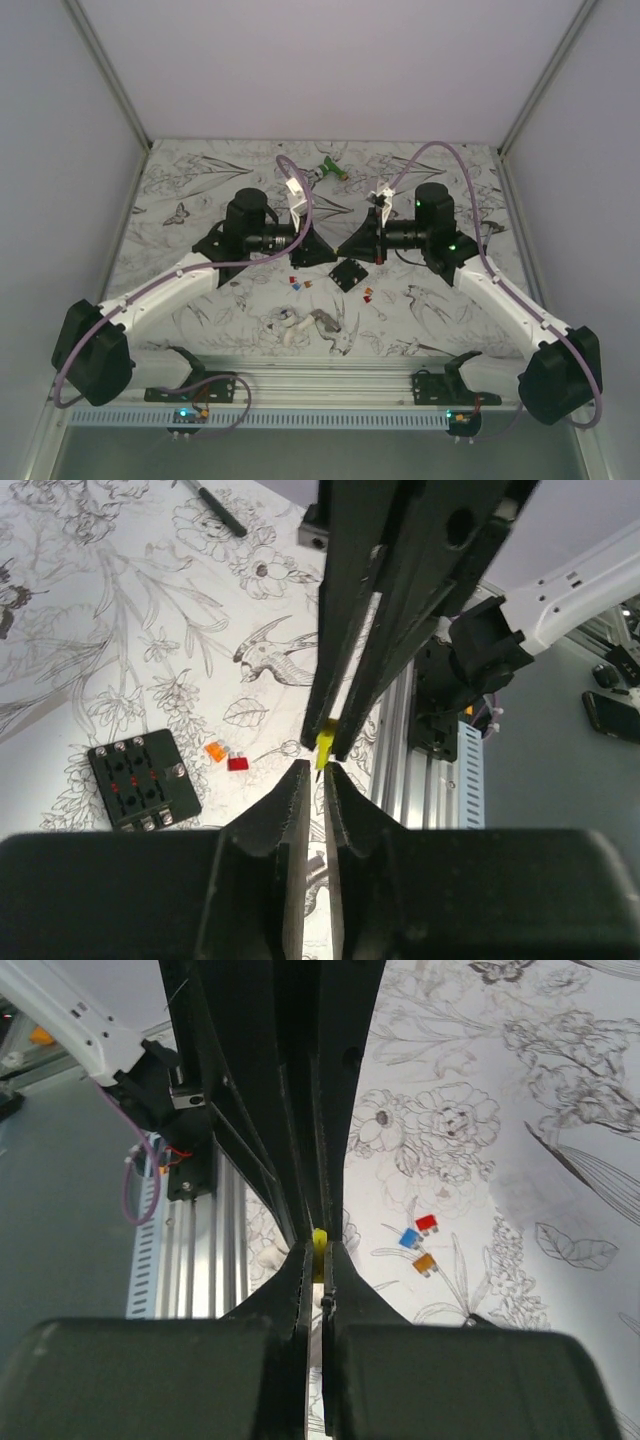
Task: Snap on the fuse box
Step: Pick up the fuse from the center of the board.
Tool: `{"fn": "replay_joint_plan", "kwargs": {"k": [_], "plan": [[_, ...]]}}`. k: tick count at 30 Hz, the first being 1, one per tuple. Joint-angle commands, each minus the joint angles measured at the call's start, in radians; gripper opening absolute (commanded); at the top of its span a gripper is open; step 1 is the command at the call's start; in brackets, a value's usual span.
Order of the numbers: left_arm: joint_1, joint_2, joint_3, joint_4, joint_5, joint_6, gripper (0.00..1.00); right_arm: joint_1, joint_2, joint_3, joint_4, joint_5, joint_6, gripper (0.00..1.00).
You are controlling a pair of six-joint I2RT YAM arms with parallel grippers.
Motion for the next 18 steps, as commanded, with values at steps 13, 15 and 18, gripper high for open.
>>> {"fn": "replay_joint_plan", "kwargs": {"k": [13, 15, 18], "plan": [[-0.084, 0.191, 0.020, -0.128, -0.451, 0.032, 0.73, -0.019, -0.154, -0.120, -0.064, 0.740, 0.098, 0.00], [-0.107, 0.238, 0.039, -0.144, -0.536, 0.029, 0.81, -0.018, -0.167, -0.135, -0.067, 0.787, 0.104, 0.00], [-0.150, 0.305, 0.083, -0.186, -0.691, 0.020, 0.90, -0.020, -0.185, -0.149, -0.073, 0.844, 0.108, 0.00]]}}
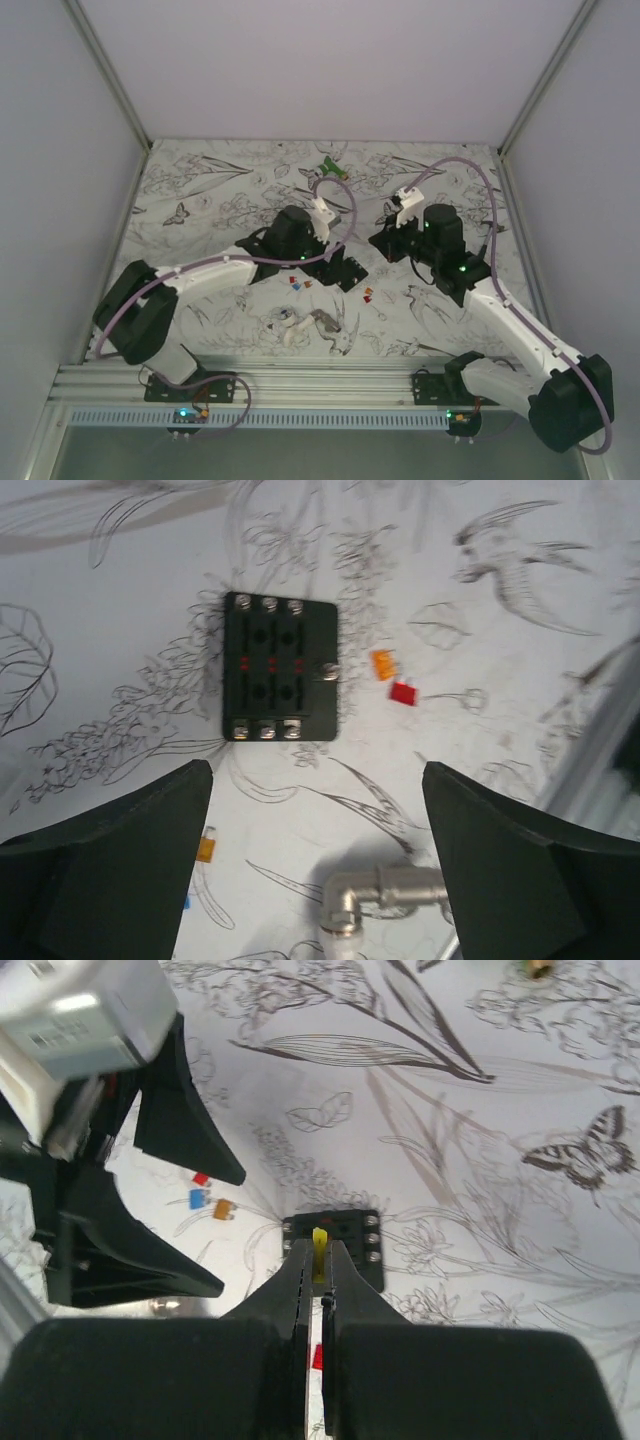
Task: Snap on the fuse box
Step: Pick up the fuse from the center of the board, then adjust the fuse box base at the center of the board.
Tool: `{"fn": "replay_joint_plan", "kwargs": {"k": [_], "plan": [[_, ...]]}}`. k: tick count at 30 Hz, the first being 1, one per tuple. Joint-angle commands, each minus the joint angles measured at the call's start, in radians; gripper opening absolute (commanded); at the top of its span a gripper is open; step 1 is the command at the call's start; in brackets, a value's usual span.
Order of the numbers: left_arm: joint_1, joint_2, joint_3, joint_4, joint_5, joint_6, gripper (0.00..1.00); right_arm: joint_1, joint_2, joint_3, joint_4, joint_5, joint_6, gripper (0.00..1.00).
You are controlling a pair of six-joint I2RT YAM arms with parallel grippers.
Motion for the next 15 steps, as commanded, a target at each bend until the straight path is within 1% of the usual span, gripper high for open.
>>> {"fn": "replay_joint_plan", "kwargs": {"k": [1, 4, 6, 11, 15], "plan": [[-0.060, 0.087, 0.085, -0.078, -0.268, 0.007, 0.92, -0.009, -0.044, -0.008, 0.003, 0.165, 0.025, 0.00], [-0.106, 0.153, 0.137, -0.116, -0.397, 0.012, 0.96, -0.012, -0.058, -0.019, 0.002, 0.207, 0.031, 0.00], [-0.131, 0.196, 0.169, -0.134, -0.448, 0.024, 0.98, -0.015, -0.064, -0.024, 0.002, 0.226, 0.034, 0.00], [-0.158, 0.291, 0.235, -0.150, -0.469, 0.045, 0.98, -0.027, -0.079, -0.044, 0.003, 0.275, 0.049, 0.00], [-0.160, 0.342, 0.279, -0.159, -0.464, 0.044, 0.97, -0.041, -0.095, -0.054, 0.003, 0.283, 0.052, 0.00]]}}
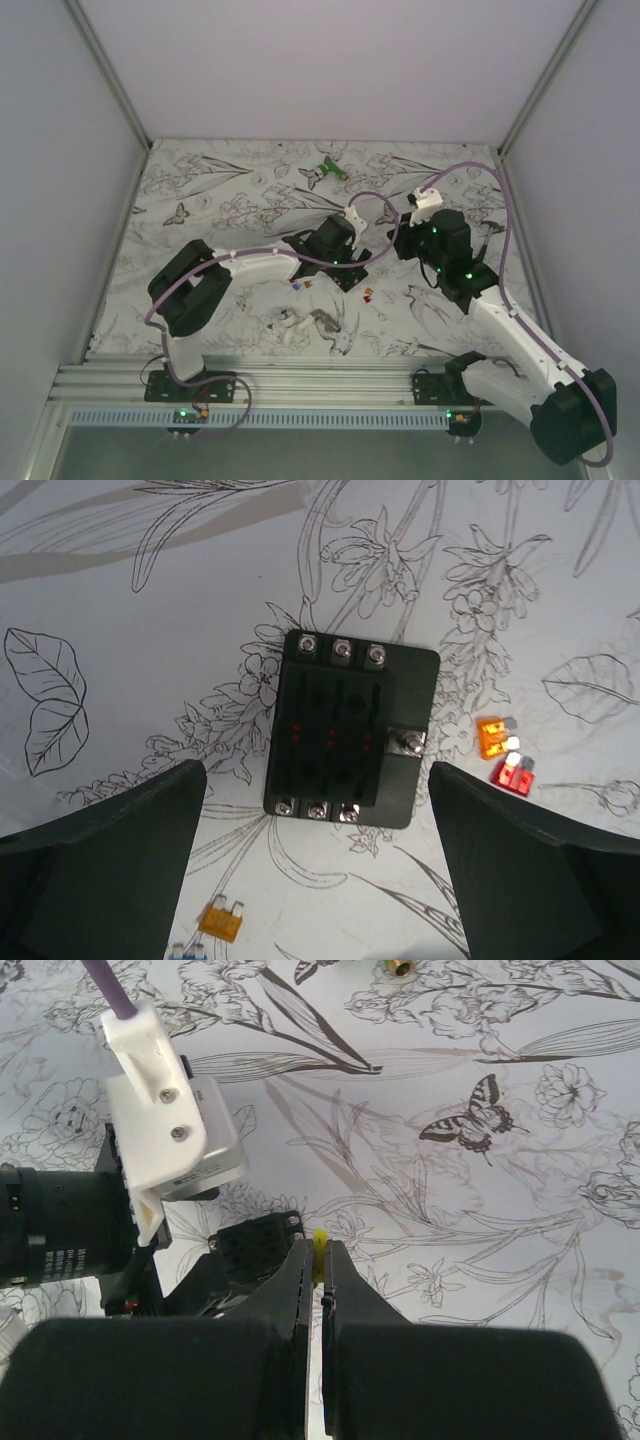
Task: Snap on the fuse box
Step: Adjust the fuse box base at the center of the board.
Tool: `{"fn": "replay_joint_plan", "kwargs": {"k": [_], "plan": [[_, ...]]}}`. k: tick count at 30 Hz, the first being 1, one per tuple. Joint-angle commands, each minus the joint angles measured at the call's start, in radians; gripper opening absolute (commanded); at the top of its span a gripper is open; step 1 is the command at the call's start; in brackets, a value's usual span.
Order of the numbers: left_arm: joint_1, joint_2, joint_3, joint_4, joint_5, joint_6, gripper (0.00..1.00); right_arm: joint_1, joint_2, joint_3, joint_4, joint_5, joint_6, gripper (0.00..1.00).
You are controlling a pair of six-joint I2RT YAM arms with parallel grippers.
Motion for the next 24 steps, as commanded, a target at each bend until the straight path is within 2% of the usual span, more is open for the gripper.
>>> {"fn": "replay_joint_plan", "kwargs": {"k": [1, 8, 13, 24], "plan": [[-0.004, 0.052, 0.058, -0.050, -0.048, 0.015, 0.97, -0.019, -0.029, -0.008, 0.008, 0.047, 0.018, 0.00], [-0.008, 0.132, 0.130, -0.093, -0.060, -0.045, 0.98, -0.027, -0.022, -0.018, 0.012, 0.046, 0.021, 0.00], [-0.021, 0.169, 0.169, -0.160, -0.129, -0.056, 0.99, -0.029, -0.015, -0.020, 0.017, 0.045, 0.020, 0.00], [-0.011, 0.078, 0.099, -0.227, -0.294, -0.052, 1.00, -0.029, -0.003, -0.017, 0.016, 0.040, 0.022, 0.00]]}}
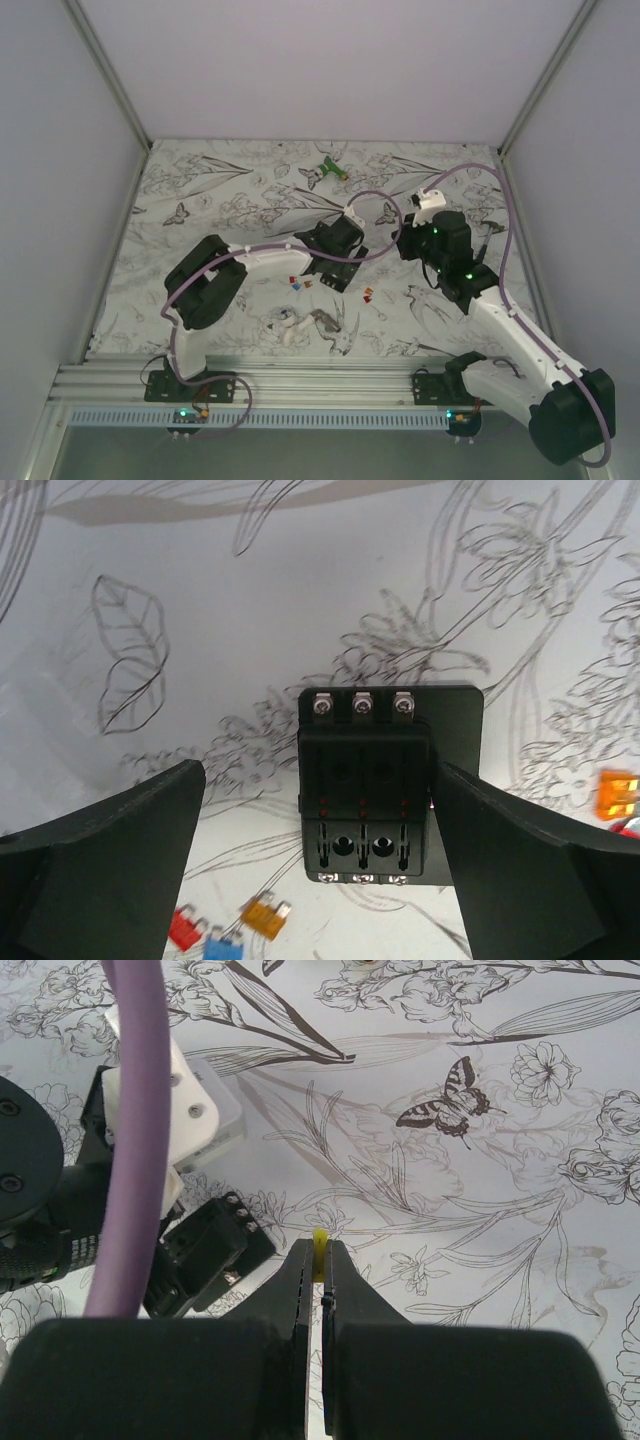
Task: Snap on the fuse box
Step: Adjust the fuse box base at the center of the board.
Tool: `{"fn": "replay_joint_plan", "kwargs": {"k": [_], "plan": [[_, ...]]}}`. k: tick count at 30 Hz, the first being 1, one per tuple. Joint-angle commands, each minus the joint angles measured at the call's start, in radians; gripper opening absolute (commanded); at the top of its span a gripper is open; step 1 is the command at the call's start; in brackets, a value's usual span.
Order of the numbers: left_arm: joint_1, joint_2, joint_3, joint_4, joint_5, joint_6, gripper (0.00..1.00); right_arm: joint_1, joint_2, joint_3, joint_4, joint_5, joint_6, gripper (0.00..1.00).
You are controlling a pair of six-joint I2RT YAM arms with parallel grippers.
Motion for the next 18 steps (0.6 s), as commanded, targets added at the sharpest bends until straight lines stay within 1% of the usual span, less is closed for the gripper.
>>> {"fn": "replay_joint_plan", "kwargs": {"k": [1, 4, 9, 14, 18], "plan": [[0.003, -0.063, -0.038, -0.091, -0.108, 0.007, 1.00, -0.004, 0.003, 0.004, 0.015, -0.002, 0.005, 0.00], [0.015, -0.076, -0.044, -0.104, -0.107, 0.005, 0.98, -0.005, 0.003, 0.006, 0.013, -0.002, 0.004, 0.00], [0.025, -0.085, -0.043, -0.109, 0.003, -0.042, 0.86, -0.005, 0.010, 0.011, 0.013, -0.006, 0.009, 0.00], [0.030, -0.078, -0.038, -0.151, 0.056, -0.140, 0.78, -0.005, 0.014, 0.014, 0.013, -0.013, 0.012, 0.00], [0.036, -0.065, -0.036, -0.185, 0.069, -0.219, 0.75, -0.004, 0.019, 0.014, 0.019, -0.023, 0.014, 0.00]]}}
